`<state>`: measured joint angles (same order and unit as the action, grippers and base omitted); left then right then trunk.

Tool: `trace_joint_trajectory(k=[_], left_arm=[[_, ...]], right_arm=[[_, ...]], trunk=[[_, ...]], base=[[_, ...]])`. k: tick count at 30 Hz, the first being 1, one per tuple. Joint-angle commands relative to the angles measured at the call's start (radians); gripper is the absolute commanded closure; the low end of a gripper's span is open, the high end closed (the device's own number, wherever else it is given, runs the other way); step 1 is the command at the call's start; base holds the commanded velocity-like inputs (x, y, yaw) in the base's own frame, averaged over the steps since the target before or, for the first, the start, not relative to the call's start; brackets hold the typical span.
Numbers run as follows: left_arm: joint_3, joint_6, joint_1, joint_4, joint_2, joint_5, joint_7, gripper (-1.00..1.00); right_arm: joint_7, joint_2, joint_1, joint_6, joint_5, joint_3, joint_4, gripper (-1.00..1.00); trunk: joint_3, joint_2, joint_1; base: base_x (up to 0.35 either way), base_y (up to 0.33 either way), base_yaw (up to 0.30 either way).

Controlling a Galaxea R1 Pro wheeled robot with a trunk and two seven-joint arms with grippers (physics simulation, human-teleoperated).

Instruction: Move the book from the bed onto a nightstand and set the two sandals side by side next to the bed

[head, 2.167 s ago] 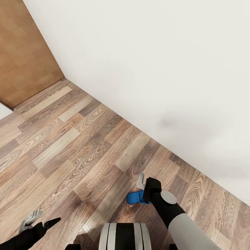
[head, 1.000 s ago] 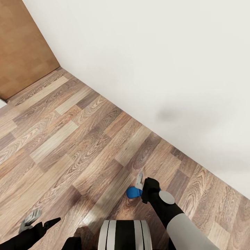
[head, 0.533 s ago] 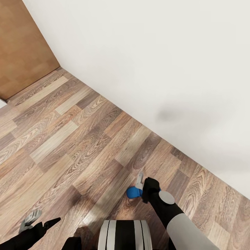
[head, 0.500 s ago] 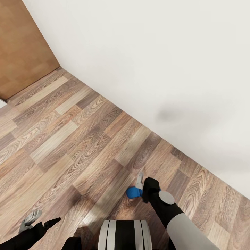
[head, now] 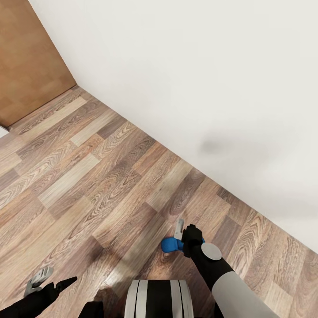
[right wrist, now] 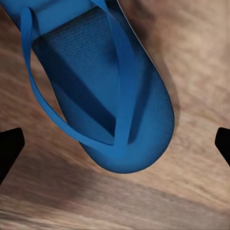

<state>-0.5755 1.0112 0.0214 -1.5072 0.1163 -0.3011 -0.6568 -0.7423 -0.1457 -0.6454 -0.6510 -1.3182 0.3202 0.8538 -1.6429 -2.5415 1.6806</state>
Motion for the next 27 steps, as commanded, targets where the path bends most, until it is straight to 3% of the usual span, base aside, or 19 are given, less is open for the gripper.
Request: trace_joint_trajectory(k=[1,20,27], left_arm=[[-0.001,0.004,0.0,-0.001,0.0,0.002,-0.005,-1.0],[0.0,0.004,0.0,-0.001,-0.001,0.002,-0.004,-1.0],[0.0,0.004,0.0,-0.001,-0.001,0.002,-0.004,-1.0]], right_arm=[[-0.009,0.0,0.0,-0.002,-0.01,0.002,0.001,-1.0],[-0.008,-0.007,0.0,-0.002,-0.012,0.002,0.002,-1.0],[-0.008,-0.01,0.0,-0.003,-0.012,0.002,0.002,-1.0]], trunk=[[0.0,0.0,0.0],[0.0,0.0,0.0],[-0.028,-0.002,0.003]], base=[[0.0,0.0,0.0],[0.0,0.0,0.0],[0.0,0.0,0.0]])
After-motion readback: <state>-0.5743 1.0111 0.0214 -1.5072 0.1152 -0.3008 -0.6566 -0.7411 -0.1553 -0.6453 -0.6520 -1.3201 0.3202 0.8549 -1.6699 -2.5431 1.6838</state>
